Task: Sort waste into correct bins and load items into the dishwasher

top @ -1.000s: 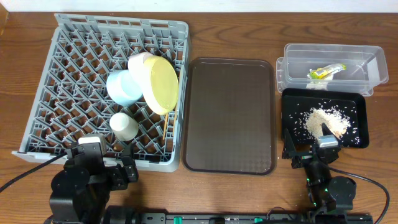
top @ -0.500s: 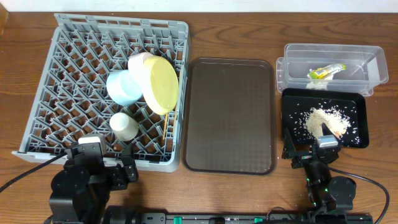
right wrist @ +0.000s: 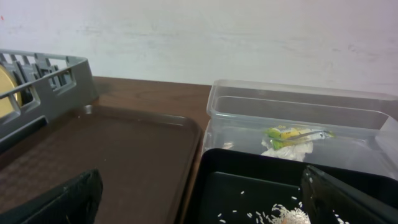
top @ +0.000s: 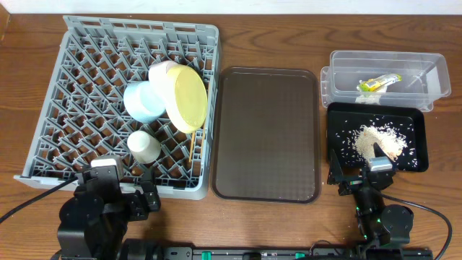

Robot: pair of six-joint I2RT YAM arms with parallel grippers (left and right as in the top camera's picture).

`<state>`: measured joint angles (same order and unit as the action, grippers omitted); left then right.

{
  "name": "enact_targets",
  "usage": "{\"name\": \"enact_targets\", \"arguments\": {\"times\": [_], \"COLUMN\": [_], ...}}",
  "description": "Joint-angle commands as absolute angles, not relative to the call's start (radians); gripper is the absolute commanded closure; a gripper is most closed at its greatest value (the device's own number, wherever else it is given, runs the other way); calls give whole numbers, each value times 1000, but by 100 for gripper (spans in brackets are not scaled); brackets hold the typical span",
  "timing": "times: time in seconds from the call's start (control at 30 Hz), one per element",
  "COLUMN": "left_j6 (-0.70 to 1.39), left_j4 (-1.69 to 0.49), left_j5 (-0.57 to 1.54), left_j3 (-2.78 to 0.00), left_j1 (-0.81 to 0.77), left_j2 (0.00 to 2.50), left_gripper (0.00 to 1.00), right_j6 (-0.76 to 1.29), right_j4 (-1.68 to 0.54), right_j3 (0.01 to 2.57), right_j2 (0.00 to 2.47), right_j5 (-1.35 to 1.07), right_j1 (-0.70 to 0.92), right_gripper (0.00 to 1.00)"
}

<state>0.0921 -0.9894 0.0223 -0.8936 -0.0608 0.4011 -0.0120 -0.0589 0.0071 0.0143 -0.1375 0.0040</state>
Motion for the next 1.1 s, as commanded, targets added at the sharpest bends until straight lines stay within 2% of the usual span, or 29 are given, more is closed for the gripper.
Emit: {"name": "enact_targets", "arguments": {"times": [0.0, 0.2, 0.3, 0.6, 0.83, 1.07], "left_j6": [79, 79, 75, 125, 131, 90], "left_j4": [-989, -1012, -921, -387, 48, -69], "left_j5": [14, 14, 14, 18, 14, 14], "left_j3": [-893, -885, -779, -280, -17, -4], "left_j1": [-64, -64, -64, -64, -64, -64], "left_j2": [397, 382, 316, 89, 1, 2], "left_gripper": [5, 5, 4, 5, 5, 4], "right_j6": [-24, -24, -24, -24, -24, -24], "right_j4": [-64, -64, -63, -64, -64, -63], "right_j3": [6, 6, 6, 6, 6, 6], "right_j2": [6, 6, 6, 6, 6, 6], "right_j5": [-128, -128, -128, -128, -128, -128], "right_j1": [14, 14, 14, 14, 14, 14], "right_gripper": [1, 1, 1, 1, 1, 1]}}
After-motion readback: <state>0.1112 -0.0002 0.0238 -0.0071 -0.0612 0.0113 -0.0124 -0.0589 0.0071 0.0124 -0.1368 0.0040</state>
